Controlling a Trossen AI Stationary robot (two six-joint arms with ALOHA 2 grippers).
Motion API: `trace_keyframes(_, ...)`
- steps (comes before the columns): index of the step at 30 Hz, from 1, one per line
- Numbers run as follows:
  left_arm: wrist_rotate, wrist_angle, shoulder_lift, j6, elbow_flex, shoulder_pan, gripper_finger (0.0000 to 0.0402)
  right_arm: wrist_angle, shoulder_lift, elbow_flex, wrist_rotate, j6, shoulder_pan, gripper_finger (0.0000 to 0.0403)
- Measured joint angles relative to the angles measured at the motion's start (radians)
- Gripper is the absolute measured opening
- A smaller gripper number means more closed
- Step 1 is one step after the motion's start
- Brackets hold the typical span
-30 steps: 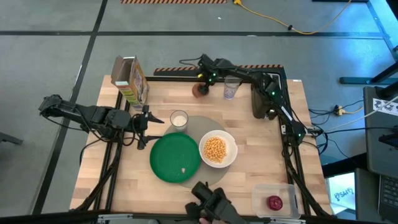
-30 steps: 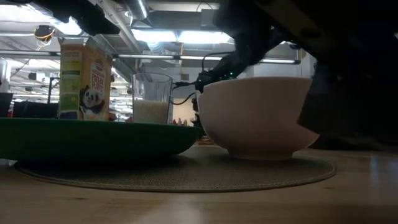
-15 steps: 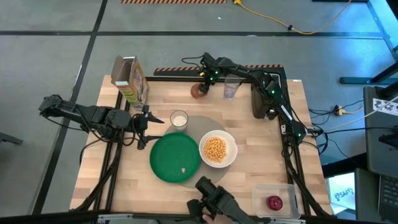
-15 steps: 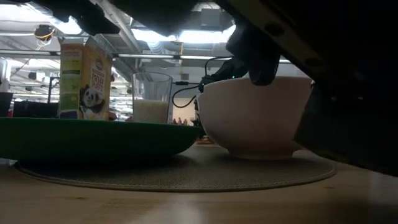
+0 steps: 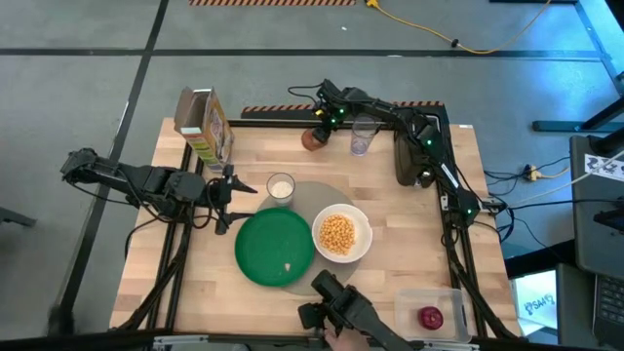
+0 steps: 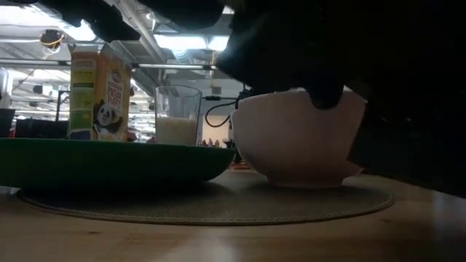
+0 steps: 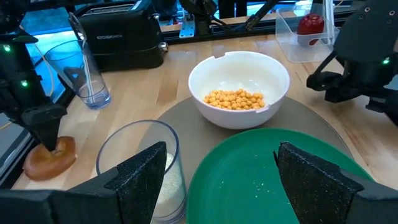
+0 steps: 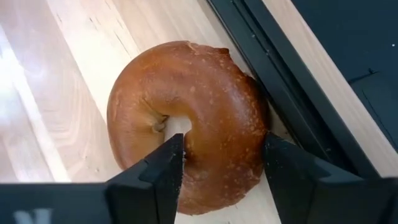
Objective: Arrange a breakfast setting
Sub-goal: Put the toasted bagel on top of green plate
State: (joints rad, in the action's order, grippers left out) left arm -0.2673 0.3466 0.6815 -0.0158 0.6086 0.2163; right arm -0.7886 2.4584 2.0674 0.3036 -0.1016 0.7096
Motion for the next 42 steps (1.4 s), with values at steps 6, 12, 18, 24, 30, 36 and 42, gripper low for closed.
trace_keyframes(6,0.000,-0.005,0.000,0.000,0.000,0.000,0.0292,-0.001,0.009,0.001,-0.017,-0.011,0.002,0.0176)
trace_keyframes(12,0.000,-0.005,0.000,0.000,0.000,0.000,0.0292,0.002,0.011,0.002,-0.026,-0.031,0.002,0.0157)
trace_keyframes(18,0.000,-0.005,0.000,0.000,0.000,0.000,0.0292,0.006,0.012,0.002,-0.026,-0.045,0.002,0.0156)
trace_keyframes(24,0.000,-0.005,0.000,0.000,0.000,0.000,0.0292,0.012,0.013,0.002,-0.011,-0.053,0.003,0.0147)
trace_keyframes(30,0.000,-0.004,0.000,0.000,0.000,0.000,0.0292,0.002,0.012,0.023,0.015,-0.086,0.005,0.0144)
trace_keyframes(36,0.000,-0.004,0.000,0.000,0.000,0.000,0.0292,-0.061,0.015,0.099,0.023,-0.128,-0.009,0.0143)
trace_keyframes(42,0.000,-0.004,0.000,0.000,0.000,0.000,0.0292,-0.130,0.014,0.141,0.030,-0.167,-0.023,0.0143)
